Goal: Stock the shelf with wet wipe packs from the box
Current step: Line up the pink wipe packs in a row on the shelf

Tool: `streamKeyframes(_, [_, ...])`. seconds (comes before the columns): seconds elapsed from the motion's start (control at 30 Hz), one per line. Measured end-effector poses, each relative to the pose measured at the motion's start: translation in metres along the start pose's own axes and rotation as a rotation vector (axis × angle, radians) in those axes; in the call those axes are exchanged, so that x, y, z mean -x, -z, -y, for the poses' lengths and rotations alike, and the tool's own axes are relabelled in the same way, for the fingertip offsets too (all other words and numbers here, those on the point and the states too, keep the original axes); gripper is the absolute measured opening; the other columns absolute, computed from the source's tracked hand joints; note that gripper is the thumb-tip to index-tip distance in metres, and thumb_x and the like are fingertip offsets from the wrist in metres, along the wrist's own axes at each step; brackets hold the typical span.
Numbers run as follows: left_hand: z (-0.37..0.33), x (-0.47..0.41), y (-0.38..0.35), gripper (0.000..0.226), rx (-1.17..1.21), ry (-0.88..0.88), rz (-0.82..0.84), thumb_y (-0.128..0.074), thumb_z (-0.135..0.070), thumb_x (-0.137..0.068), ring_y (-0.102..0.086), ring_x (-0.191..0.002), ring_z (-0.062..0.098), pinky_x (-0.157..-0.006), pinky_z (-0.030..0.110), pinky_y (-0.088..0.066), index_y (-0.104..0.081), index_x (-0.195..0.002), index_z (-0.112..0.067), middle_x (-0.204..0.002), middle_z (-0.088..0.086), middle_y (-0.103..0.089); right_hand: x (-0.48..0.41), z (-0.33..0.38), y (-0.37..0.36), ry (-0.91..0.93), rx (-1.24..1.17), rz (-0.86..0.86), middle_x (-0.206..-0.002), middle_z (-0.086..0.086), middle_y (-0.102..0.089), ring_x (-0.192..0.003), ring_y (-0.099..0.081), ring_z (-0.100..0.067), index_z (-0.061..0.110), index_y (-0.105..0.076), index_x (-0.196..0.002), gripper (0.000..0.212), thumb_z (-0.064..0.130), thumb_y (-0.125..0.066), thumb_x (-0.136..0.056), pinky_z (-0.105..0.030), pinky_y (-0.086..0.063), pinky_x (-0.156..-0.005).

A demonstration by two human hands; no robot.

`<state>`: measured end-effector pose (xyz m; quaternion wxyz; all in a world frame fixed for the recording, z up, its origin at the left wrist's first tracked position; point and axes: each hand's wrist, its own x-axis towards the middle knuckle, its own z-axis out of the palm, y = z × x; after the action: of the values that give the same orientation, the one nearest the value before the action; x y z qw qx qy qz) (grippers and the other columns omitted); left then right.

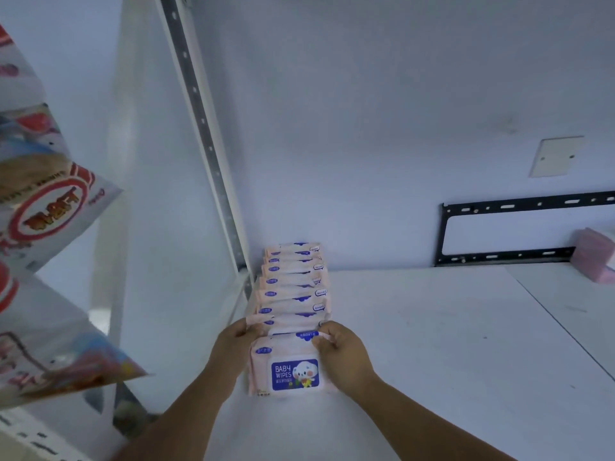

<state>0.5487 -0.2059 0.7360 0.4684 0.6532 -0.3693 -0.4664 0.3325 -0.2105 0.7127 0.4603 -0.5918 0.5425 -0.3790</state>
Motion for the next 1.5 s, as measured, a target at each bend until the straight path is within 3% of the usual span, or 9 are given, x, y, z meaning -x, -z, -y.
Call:
streamKeyframes(0.2, [-0.006,-0.004,-0.002,0.010,0.013,0.006,-0.074,-0.070,-0.018,-0.091,-0.075,-0.085,0.025,-0.069,0.033,-0.058,-0.072,-0.101,-0.017,-0.094,0.003,-0.078,-0.016,0.004,-0.007,0.036,-0.005,-0.011,-0.103,0.009,-0.072,-0.090,-0.071,-0.007,0.031,-0.066,-0.101,0.015,0.021,-0.055,-0.102,-0.017,-0.059,-0.071])
streamKeyframes(0.33, [-0.005,-0.003,-0.003,0.015,-0.070,-0.039,-0.078,-0.072,-0.021,-0.090,-0.075,-0.081,0.022,-0.067,0.034,-0.059,-0.069,-0.104,-0.018,-0.095,0.002,-0.077,-0.020,0.003,-0.002,0.015,0.020,0.006,-0.099,0.012,-0.073,-0.091,-0.072,-0.010,0.034,-0.068,-0.095,0.011,0.027,-0.061,-0.098,-0.034,-0.063,-0.080])
streamKeyframes(0.5, [-0.004,0.003,-0.003,0.024,-0.171,-0.091,-0.112,-0.074,-0.030,-0.088,-0.074,-0.078,0.018,-0.066,0.034,-0.060,-0.064,-0.107,-0.019,-0.099,-0.002,-0.074,-0.016,0.003,0.015,0.024,0.128,-0.013,-0.084,0.011,-0.065,-0.072,-0.060,-0.002,0.026,-0.066,-0.100,0.015,0.038,-0.068,-0.092,-0.011,-0.046,-0.062])
streamKeyframes(0.6, [-0.006,0.008,-0.002,0.038,-0.365,-0.098,-0.296,-0.075,-0.041,-0.084,-0.062,-0.104,0.022,-0.077,0.039,-0.057,-0.061,-0.118,-0.029,-0.113,-0.004,-0.059,-0.006,0.006,0.027,-0.006,0.163,-0.022,-0.084,0.009,-0.061,-0.073,-0.056,-0.007,0.022,-0.059,-0.099,0.033,0.052,-0.070,-0.087,-0.019,-0.045,-0.066])
streamKeyframes(0.67, [-0.009,0.015,-0.003,0.029,-0.500,-0.192,-0.352,-0.072,-0.041,-0.085,-0.055,-0.111,0.023,-0.084,0.040,-0.054,-0.066,-0.112,-0.030,-0.118,-0.002,-0.056,0.006,0.008,0.039,-0.001,0.193,-0.028,-0.086,0.007,-0.061,-0.074,-0.054,-0.009,0.018,-0.058,-0.101,0.042,0.054,-0.071,-0.085,-0.024,-0.045,-0.069])
streamKeyframes(0.8, [-0.019,0.044,-0.020,0.010,-0.486,-0.301,-0.033,-0.066,-0.031,-0.093,-0.068,-0.081,0.012,-0.063,0.027,-0.054,-0.068,-0.096,-0.023,-0.097,-0.004,-0.071,0.042,0.003,0.073,0.038,0.217,-0.045,-0.092,-0.005,-0.068,-0.076,-0.055,-0.011,0.016,-0.061,-0.101,0.033,0.044,-0.073,-0.087,-0.026,-0.048,-0.076])
streamKeyframes(0.97, [-0.018,0.087,-0.069,0.007,-0.519,-0.488,0.111,-0.070,-0.018,-0.089,-0.059,-0.063,-0.002,-0.065,0.019,-0.045,-0.069,-0.083,-0.021,-0.077,-0.010,-0.067,0.105,-0.009,0.123,-0.002,0.257,-0.131,-0.087,0.008,-0.068,-0.076,-0.060,-0.006,0.019,-0.067,-0.092,0.021,0.040,-0.071,-0.090,-0.019,-0.045,-0.071])
streamKeyframes(1.27, [0.003,0.200,-0.197,0.005,-0.580,-0.541,0.697,-0.073,-0.025,-0.088,-0.061,-0.068,0.008,-0.071,0.029,-0.051,-0.072,-0.084,-0.028,-0.080,-0.007,-0.071,0.257,-0.061,0.222,-0.197,0.336,-0.226,-0.079,-0.003,-0.075,-0.072,-0.070,-0.021,0.016,-0.069,-0.083,0.025,0.041,-0.068,-0.085,-0.044,-0.058,-0.076])
streamKeyframes(1.5, [0.063,0.324,-0.319,0.003,-0.676,-0.511,1.058,-0.072,-0.030,-0.086,-0.065,-0.074,0.012,-0.073,0.037,-0.056,-0.071,-0.086,-0.027,-0.083,-0.003,-0.070,0.408,-0.132,0.304,-0.415,0.316,-0.355,-0.070,-0.005,-0.074,-0.060,-0.066,-0.008,0.009,-0.067,-0.080,0.032,0.039,-0.068,-0.092,-0.029,-0.054,-0.065])
